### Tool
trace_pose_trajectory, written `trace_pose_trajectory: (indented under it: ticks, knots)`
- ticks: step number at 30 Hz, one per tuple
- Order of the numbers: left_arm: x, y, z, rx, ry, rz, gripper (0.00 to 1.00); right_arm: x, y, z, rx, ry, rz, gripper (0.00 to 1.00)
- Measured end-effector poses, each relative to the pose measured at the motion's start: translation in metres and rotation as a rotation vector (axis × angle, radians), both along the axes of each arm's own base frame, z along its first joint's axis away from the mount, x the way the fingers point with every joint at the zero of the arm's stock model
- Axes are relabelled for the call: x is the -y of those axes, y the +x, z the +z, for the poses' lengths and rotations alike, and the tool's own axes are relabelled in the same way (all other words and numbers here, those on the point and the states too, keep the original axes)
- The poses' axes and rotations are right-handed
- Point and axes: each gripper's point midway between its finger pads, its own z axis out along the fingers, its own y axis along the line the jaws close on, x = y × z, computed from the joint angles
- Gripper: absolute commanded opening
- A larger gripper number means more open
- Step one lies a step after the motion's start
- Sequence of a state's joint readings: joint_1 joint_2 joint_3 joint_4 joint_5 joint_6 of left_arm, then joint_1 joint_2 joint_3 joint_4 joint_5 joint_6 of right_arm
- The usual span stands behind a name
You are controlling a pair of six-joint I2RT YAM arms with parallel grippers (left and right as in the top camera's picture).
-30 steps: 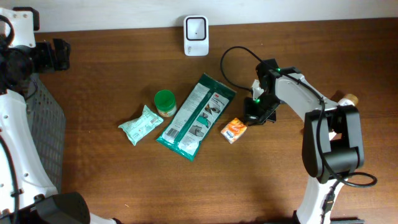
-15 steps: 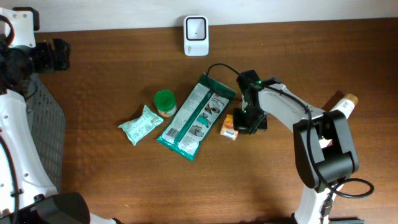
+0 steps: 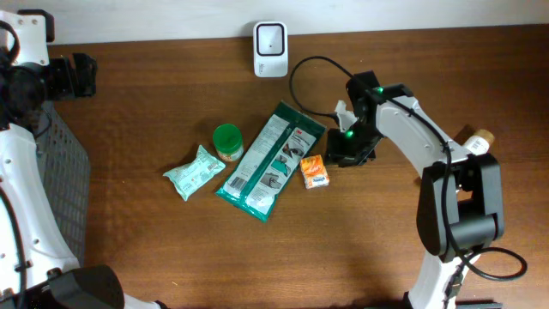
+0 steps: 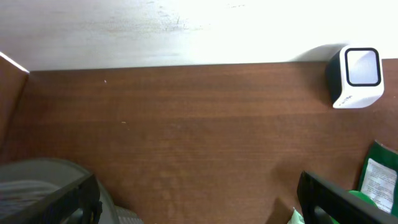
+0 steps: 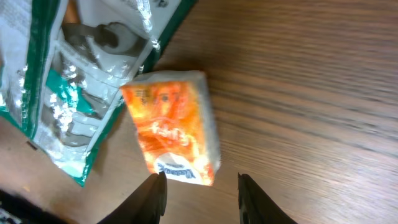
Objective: Scan the item barcode
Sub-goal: 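Grasp the orange snack packet with right gripper and lift it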
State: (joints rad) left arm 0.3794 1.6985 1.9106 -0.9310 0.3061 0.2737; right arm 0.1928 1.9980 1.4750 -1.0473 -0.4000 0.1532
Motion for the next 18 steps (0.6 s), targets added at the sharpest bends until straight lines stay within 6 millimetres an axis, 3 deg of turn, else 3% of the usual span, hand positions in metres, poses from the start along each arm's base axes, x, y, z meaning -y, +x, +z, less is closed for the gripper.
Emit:
trace_pose_trajectory:
  ticks: [9,10,12,18]
  knots:
    - [0.000,0.000,0.000,0.000,0.000,0.000,0.99,-0.013,-0.022,-0.031,-0.035,0.076,0.015,0.30]
    - [0.000,0.000,0.000,0.000,0.000,0.000,0.99,-0.014,-0.024,-0.034,-0.033,0.087,0.014,0.26]
    - [0.000,0.000,0.000,0.001,0.000,0.000,0.99,-0.015,-0.025,-0.043,-0.020,0.098,0.008,0.06]
    - [0.000,0.000,0.000,0.000,0.000,0.000,0.99,-0.022,-0.027,-0.041,-0.032,0.156,-0.010,0.04]
